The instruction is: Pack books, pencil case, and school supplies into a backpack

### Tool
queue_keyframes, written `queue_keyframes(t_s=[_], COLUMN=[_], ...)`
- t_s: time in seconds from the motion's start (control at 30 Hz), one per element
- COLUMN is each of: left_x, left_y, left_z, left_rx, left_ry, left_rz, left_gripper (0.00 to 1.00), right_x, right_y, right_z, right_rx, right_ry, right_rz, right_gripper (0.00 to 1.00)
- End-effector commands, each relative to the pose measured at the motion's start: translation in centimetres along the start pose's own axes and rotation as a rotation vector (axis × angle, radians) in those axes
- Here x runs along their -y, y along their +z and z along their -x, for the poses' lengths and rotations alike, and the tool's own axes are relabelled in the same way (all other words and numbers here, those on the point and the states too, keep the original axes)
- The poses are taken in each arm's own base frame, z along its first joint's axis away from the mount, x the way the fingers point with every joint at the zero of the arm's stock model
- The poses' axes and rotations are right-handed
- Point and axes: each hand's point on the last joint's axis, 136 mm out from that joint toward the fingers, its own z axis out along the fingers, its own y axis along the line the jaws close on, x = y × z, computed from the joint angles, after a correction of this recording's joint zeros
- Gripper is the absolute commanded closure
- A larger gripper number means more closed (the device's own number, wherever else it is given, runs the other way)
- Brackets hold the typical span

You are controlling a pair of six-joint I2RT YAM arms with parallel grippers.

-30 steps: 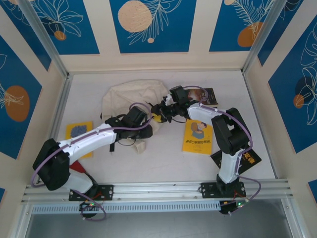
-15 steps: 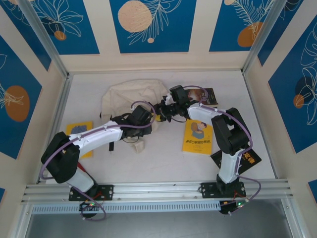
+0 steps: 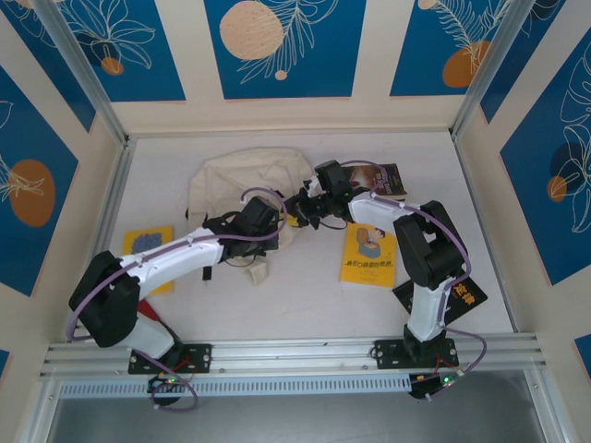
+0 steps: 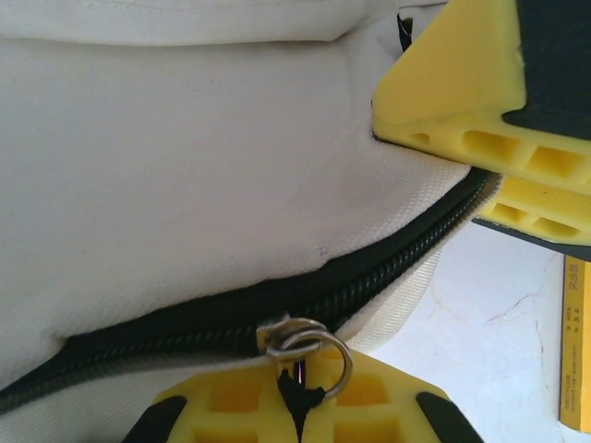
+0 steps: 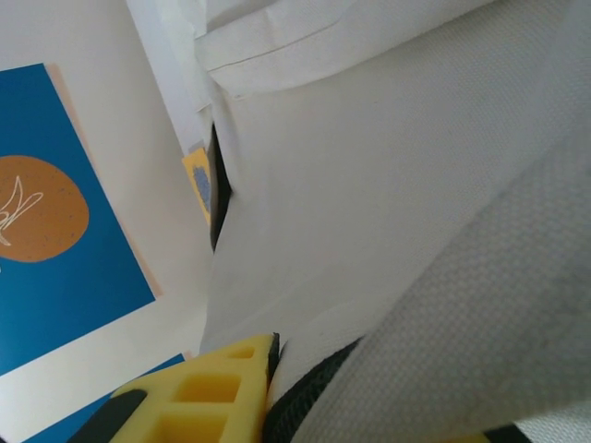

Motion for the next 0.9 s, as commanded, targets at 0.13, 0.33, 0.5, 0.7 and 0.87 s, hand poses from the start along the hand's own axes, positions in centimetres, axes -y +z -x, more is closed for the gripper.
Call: queue_keyframes(t_s=[0.13, 0.33, 0.5, 0.7, 0.87], left_x=[-2.8, -4.4, -4.7, -1.4, 0.9], left_y=[-1.7, -1.9, -1.5, -1.4, -1.2], left_z=[-2.6, -3.7, -3.5, -1.7, -1.3], left_rx=[-0.093, -0.13, -0.127, -0.09, -0.097], left_ry=[0.052, 0.056, 0.037, 0.076, 0.109], left_rz=[0.08, 0.135, 0.144, 0.008, -0.086], left_gripper=[1.0, 1.0, 1.0, 1.0, 1.0], right_x=[2.8, 4.4, 4.9, 2.2, 1.1], right_y=[-1.1, -2.0, -2.8, -2.6, -2.1], right_z=[1.3, 2.3, 2.8, 0.1, -2.3], right_rx=[0.123, 0.193, 0.229, 0.119, 0.071], right_ry=[0.029, 0.036, 0.035, 0.045, 0.086], right_rz=[-0.139, -0.192, -0.205, -0.086, -0.063], right_gripper=[0.85, 0.87, 0.85, 0.62, 0.47])
